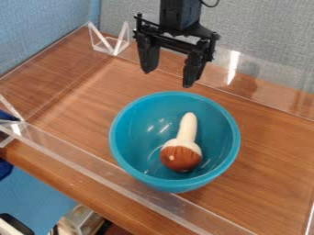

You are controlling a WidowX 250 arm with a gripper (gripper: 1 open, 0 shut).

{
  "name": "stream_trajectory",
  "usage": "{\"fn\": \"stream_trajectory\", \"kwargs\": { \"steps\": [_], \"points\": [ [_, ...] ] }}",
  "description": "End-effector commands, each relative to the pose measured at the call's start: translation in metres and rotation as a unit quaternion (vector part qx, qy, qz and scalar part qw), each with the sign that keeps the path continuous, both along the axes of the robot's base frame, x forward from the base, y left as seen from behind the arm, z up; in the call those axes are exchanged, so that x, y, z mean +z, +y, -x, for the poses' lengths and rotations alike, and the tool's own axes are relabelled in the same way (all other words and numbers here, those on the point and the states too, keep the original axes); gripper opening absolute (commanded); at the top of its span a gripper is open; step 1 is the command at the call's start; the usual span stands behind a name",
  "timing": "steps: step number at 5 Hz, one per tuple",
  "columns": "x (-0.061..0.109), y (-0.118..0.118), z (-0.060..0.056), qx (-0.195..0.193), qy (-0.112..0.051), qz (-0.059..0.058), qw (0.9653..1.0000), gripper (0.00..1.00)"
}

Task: Remove the mushroom from inside the blue bowl and put it on the table

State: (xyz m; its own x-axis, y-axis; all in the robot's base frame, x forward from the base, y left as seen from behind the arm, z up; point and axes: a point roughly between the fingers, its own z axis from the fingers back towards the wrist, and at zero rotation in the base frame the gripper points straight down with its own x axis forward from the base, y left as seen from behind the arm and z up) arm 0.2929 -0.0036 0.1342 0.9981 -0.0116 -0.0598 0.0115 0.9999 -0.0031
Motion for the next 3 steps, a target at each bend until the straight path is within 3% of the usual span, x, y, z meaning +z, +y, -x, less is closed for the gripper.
{"fn": "stream_trajectory", "kwargs": {
  "steps": [1,2,3],
  "points": [
    [-0.01,-0.018,0.005,0.017,0.006,0.001,0.9998,1.0],
    [-0.021,-0.045,0.017,-0.023,0.012,0.001,0.9997,1.0],
    [-0.034,-0.062,0.021,-0.054,0.017,-0.003,0.9984,1.0]
  ]
}}
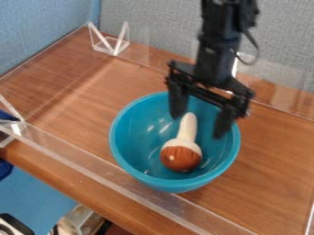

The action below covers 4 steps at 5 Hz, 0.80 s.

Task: Remove the mushroom from inside the blue bowl and put it on the table

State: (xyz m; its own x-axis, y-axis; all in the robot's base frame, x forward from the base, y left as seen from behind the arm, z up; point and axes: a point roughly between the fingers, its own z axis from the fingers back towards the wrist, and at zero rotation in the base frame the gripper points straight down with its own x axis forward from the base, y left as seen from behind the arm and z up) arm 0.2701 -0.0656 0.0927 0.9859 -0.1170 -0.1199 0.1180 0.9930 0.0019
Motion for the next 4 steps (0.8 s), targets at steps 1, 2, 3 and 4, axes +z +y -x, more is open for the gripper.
{"fn": "stream_trajectory", "kwargs": {
  "steps": [1,2,3,4],
  "points": [
    [-0.004,0.016,0.004,0.018,-0.012,-0.005,0.9998,1.0],
    [-0.015,0.032,0.009,0.038,-0.009,-0.005,0.9992,1.0],
    [-0.027,0.044,0.008,0.055,-0.009,0.0,0.9984,1.0],
    [-0.031,0.036,-0.002,0.047,-0.012,0.002,0.9988,1.0]
  ]
}}
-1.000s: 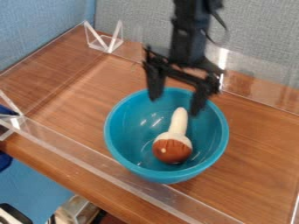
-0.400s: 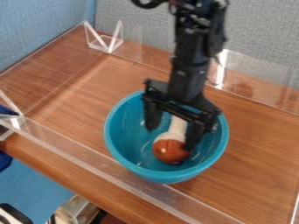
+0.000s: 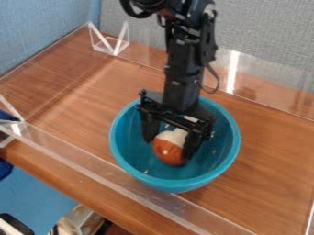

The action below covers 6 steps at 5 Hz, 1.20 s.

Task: Remove the mushroom from inside the blue bowl and put it on the table

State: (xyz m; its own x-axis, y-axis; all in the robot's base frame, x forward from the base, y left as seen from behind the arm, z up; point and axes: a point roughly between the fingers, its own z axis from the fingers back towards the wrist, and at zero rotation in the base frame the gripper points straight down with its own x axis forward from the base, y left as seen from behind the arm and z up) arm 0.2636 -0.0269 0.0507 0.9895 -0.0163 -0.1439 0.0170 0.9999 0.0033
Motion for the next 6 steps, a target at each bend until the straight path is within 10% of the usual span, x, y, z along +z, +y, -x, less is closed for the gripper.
{"fn": "stream_trajectory", "kwargs": {
  "steps": [1,3,4,5,6],
  "points": [
    [0.008,-0.012,-0.018,-0.015,-0.026,0.007,0.9995,0.0],
    [-0.02,-0.001,-0.012,-0.031,-0.023,0.02,0.9991,0.0],
    [-0.032,-0.001,-0.015,-0.049,-0.019,0.026,0.9983,1.0],
    [-0.034,-0.001,-0.017,-0.068,-0.016,0.026,0.9972,0.0],
    [-0.037,-0.001,-0.017,-0.088,-0.013,0.027,0.9957,0.0]
  ]
}}
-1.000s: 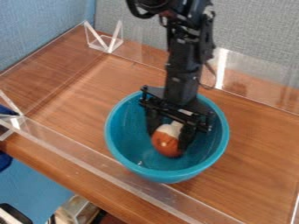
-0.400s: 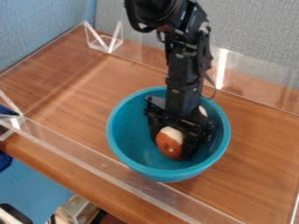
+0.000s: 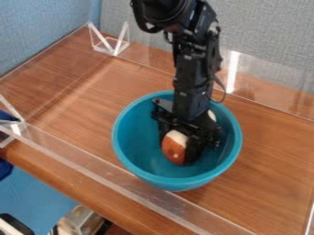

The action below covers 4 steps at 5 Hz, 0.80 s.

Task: Remove the mushroom from inside the blue bowl and put it on the table

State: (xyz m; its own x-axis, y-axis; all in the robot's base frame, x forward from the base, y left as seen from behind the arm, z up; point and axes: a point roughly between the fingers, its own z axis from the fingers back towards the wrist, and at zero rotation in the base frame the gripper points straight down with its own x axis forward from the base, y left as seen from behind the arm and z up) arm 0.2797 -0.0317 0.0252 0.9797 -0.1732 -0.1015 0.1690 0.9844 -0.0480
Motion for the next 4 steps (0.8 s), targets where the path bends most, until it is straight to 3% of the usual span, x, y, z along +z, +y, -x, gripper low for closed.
{"fn": "stream_trajectory", "kwargs": {
  "steps": [1,2,4],
  "points": [
    [-0.014,0.006,0.005,0.013,0.008,0.001,0.9999,0.0],
    [-0.016,0.008,0.01,0.039,0.01,0.003,0.9992,0.0],
    [-0.014,0.014,-0.002,0.014,0.016,0.002,0.9998,0.0]
  ]
}}
